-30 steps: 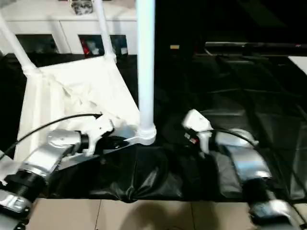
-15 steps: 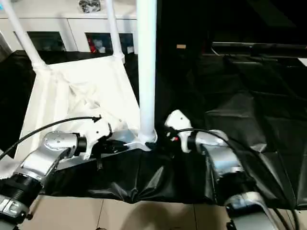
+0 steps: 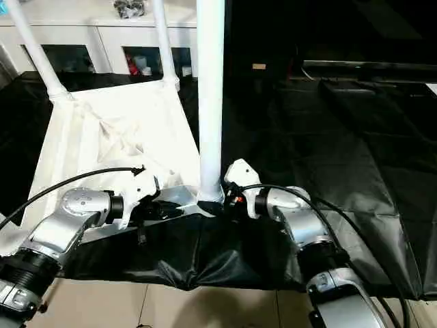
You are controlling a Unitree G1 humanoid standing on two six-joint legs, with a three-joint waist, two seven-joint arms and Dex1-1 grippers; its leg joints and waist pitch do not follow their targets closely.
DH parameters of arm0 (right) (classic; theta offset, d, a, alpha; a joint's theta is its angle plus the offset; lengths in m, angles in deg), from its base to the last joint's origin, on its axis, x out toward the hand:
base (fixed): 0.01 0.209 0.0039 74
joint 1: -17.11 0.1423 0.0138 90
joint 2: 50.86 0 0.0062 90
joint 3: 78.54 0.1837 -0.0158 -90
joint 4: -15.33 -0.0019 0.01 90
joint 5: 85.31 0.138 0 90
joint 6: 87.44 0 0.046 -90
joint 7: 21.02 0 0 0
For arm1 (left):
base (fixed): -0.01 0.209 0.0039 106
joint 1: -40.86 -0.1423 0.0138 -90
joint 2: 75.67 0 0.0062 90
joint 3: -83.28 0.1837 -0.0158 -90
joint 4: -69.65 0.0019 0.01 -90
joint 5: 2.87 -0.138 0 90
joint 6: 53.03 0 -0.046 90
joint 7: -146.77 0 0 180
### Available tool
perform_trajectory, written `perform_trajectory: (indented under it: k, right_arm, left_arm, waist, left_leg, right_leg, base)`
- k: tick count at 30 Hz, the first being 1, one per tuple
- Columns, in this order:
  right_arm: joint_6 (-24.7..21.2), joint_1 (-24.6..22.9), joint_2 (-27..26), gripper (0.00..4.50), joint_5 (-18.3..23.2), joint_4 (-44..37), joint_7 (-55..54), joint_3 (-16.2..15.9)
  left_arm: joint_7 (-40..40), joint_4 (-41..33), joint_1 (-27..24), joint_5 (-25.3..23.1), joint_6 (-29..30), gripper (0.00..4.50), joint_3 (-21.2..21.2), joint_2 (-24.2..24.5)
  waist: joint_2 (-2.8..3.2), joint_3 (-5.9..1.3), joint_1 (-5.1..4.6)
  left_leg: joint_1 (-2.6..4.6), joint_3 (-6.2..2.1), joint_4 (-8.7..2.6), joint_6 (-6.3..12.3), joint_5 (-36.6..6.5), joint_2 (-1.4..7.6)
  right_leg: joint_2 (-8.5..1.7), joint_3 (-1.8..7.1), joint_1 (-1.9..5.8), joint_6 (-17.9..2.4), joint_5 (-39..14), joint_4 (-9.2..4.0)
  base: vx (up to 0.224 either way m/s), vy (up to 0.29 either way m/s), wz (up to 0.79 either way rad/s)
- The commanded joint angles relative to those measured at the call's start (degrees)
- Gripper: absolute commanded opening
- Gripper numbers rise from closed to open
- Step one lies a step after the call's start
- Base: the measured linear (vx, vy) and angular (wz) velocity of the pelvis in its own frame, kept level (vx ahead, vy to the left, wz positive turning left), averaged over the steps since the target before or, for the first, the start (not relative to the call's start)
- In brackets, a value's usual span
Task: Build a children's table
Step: Rotate leg to tighten
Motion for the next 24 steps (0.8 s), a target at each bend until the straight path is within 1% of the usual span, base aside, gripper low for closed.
perform_trajectory:
  k: [1, 4, 6, 8, 9, 10, 11, 12, 13, 14, 15, 16, 17, 19, 20, 21, 22, 23, 24]
  right_arm:
    - [1.0, 1.4, -0.4, 2.85, -0.2, 0.6, 0.1, -0.1]
    - [0.7, 0.9, -1.2, 2.8, 0.4, 0.7, -0.8, 0.4]
    - [0.1, 0.3, -2.3, 2.76, 0.6, 0.7, -3.9, 1.3]
    - [-0.5, -0.4, -4.2, 2.75, 0.1, 1.3, -9.6, 2.5]
    - [-1.6, -0.9, -6.0, 2.75, 0.0, 1.7, -14.1, 3.5]
    - [-2.1, -1.2, -6.9, 2.75, -0.2, 1.9, -16.5, 3.9]
    - [-2.6, -1.4, -7.7, 2.75, -0.4, 1.9, -18.7, 4.2]
    - [-3.3, -1.6, -8.8, 2.75, -0.5, 2.2, -21.3, 4.6]
    - [-3.6, -1.6, -10.1, 2.75, -0.9, 2.4, -23.9, 4.8]
    - [-3.8, -1.7, -10.9, 2.75, -1.1, 2.6, -25.2, 4.9]
    - [-3.5, -1.6, -12.2, 2.75, -2.2, 2.9, -28.0, 4.4]
    - [-3.0, -1.6, -13.4, 2.75, -2.9, 2.8, -29.6, 3.9]
    - [-2.7, -1.7, -14.1, 2.75, -3.1, 2.3, -29.5, 3.5]
    - [-1.6, -2.2, -14.4, 2.75, -3.3, 1.1, -28.2, 2.7]
    - [-1.1, -2.7, -14.0, 2.75, -2.2, -0.7, -25.3, 2.8]
    - [-1.2, -2.8, -13.7, 3.3, -1.7, -1.3, -24.5, 2.9]
    - [-1.3, -2.9, -13.2, 3.44, -1.0, -1.7, -23.4, 3.2]
    - [-1.4, -2.8, -12.9, 3.44, -0.7, -1.9, -22.8, 3.4]
    - [-1.7, -2.9, -11.9, 3.44, -0.2, -2.5, -21.1, 3.3]
  left_arm:
    - [2.0, -1.3, -1.1, 1.7, -0.7, 0.0, 0.5, -1.3]
    - [0.7, -0.9, -0.9, 0.9, -0.2, 0.0, 0.7, -1.7]
    - [-1.8, -0.1, -0.5, -0.1, 0.2, 0.0, 0.8, -2.7]
    - [-5.1, 0.8, 0.2, -0.9, 1.0, 0.0, 0.7, -4.9]
    - [-7.7, 1.5, 0.9, -1.6, 1.7, 0.0, 0.9, -6.9]
    - [-9.1, 1.9, 1.3, -2.0, 2.0, 0.0, 1.0, -7.9]
    - [-10.4, 2.3, 1.6, -2.4, 2.3, 0.0, 1.1, -8.8]
    - [-12.1, 3.0, 2.2, -2.8, 2.5, 0.0, 1.2, -10.1]
    - [-14.1, 3.9, 3.1, -3.2, 2.7, 0.0, 1.1, -11.8]
    - [-15.1, 4.5, 3.5, -3.5, 2.8, 0.0, 1.1, -12.8]
    - [-16.8, 5.6, 4.4, -3.9, 2.9, 0.0, 1.3, -14.5]
    - [-18.0, 6.7, 5.1, -4.4, 2.8, 0.0, 1.5, -15.9]
    - [-18.4, 7.3, 5.5, -4.8, 2.4, 0.0, 1.7, -16.6]
    - [-18.4, 7.8, 5.9, -5.3, 1.8, 0.0, 2.1, -16.9]
    - [-16.9, 7.6, 5.9, -5.6, 0.9, 0.0, 2.3, -16.6]
    - [-16.4, 7.4, 5.8, -5.5, 0.8, 0.0, 2.3, -16.4]
    - [-15.5, 6.9, 5.5, -5.3, 0.3, 0.0, 2.3, -16.1]
    - [-14.9, 6.5, 5.3, -5.1, -0.1, 0.0, 2.3, -15.8]
    - [-13.7, 5.8, 4.9, -4.7, -0.1, 0.0, 2.3, -15.2]
  waist:
    - [-1.1, -4.29, 0.34]
    - [-1.09, -4.3, 0.35]
    - [-1.06, -4.24, 0.3]
    - [-1.11, -4.09, 0.14]
    - [-1.09, -4.07, 0.07]
    - [-1.09, -3.75, -0.09]
    - [-1.24, -3.96, -0.1]
    - [-1.26, -3.93, -0.15]
    - [-1.01, -3.84, -0.14]
    - [-0.88, -3.6, -0.37]
    - [-0.67, -3.66, -0.28]
    - [-0.63, -3.58, -0.43]
    - [-0.83, -3.58, -0.42]
    - [-0.8, -3.72, -0.3]
    - [-0.79, -3.69, -0.21]
    - [-0.8, -3.78, -0.13]
    - [-0.81, -3.9, -0.04]
    - [-0.77, -3.97, -0.03]
    - [-0.96, -3.96, -0.02]
  left_leg:
    - [0.48, -0.23, -3.57, 4.59, -10.1, 1.82]
    - [0.45, -0.23, -3.53, 4.78, -9.9, 1.79]
    - [0.52, -0.24, -3.57, 4.69, -10.2, 1.85]
    - [0.58, -0.29, -3.73, 3.99, -11.3, 1.81]
    - [0.61, -0.27, -3.73, 3.7, -11.5, 1.76]
    - [0.71, -0.26, -3.96, 2.96, -12.6, 1.75]
    - [0.69, -0.44, -3.91, 2.26, -13.4, 1.63]
    - [0.64, -0.43, -3.98, 2.13, -13.3, 1.66]
    - [1.01, -0.31, -3.92, 1.99, -14.3, 1.63]
    - [0.91, -0.33, -4.14, 1.69, -15.5, 1.5]
    - [1.15, -0.47, -4.16, 1.35, -16.4, 1.53]
    - [1.21, -0.49, -4.23, 0.97, -17.5, 1.4]
    - [1.43, -0.53, -4.24, 0.95, -18.6, 1.36]
    - [1.36, -0.59, -4.2, 1.22, -18.7, 1.33]
    - [1.3, -0.63, -4.3, 1.73, -18.7, 1.43]
    - [1.3, -0.64, -4.32, 1.89, -18.5, 1.49]
    - [1.19, -0.64, -4.32, 2.05, -17.5, 1.54]
    - [1.03, -0.62, -4.32, 2.3, -16.8, 1.56]
    - [0.98, -0.58, -4.31, 2.57, -16.7, 1.53]
  right_leg:
    - [-2.84, 2.33, 3.58, -13.8, -11.8, -3.74]
    - [-2.85, 2.31, 3.62, -14.0, -11.5, -3.71]
    - [-2.85, 2.33, 3.53, -13.9, -11.9, -3.79]
    - [-2.88, 2.32, 3.48, -13.2, -14.4, -4.11]
    - [-2.88, 2.32, 3.45, -13.0, -15.1, -4.16]
    - [-2.81, 2.37, 3.19, -12.2, -17.7, -4.57]
    - [-3.02, 2.26, 3.51, -11.3, -19.9, -4.66]
    - [-3.0, 2.3, 3.5, -11.0, -20.0, -4.67]
    - [-2.92, 2.41, 3.08, -10.8, -20.7, -4.99]
    - [-2.69, 2.34, 3.07, -10.3, -21.7, -5.22]
    - [-2.8, 2.28, 3.04, -10.1, -22.5, -5.24]
    - [-2.78, 2.23, 3.01, -9.5, -23.9, -5.46]
    - [-2.8, 2.21, 2.91, -9.0, -25.3, -5.77]
    - [-2.92, 2.22, 3.04, -8.7, -25.4, -5.78]
    - [-2.95, 2.26, 3.03, -8.6, -25.1, -5.86]
    - [-2.96, 2.3, 3.08, -8.6, -24.6, -5.81]
    - [-2.94, 2.35, 3.16, -9.1, -22.5, -5.52]
    - [-2.9, 2.35, 3.29, -9.8, -20.8, -5.3]
    - [-2.89, 2.33, 3.35, -10.1, -20.3, -5.31]
  base:
    - [0.0, 0.0, 0.0]
    - [0.0, 0.0, 0.0]
    - [0.0, 0.0, 0.0]
    - [0.0, 0.0, 0.0]
    - [0.0, 0.0, 0.0]
    - [0.0, 0.0, 0.0]
    - [0.0, 0.0, 0.0]
    - [0.0, 0.0, 0.0]
    - [0.0, 0.0, 0.0]
    - [0.0, 0.0, 0.0]
    - [0.0, 0.0, 0.0]
    - [0.0, 0.0, 0.0]
    - [0.0, 0.0, 0.0]
    - [0.0, 0.0, 0.0]
    - [0.0, 0.0, 0.0]
    - [0.0, 0.0, 0.0]
    - [0.0, 0.0, 0.0]
    - [0.0, 0.0, 0.0]
    - [0.0, 0.0, 0.0]
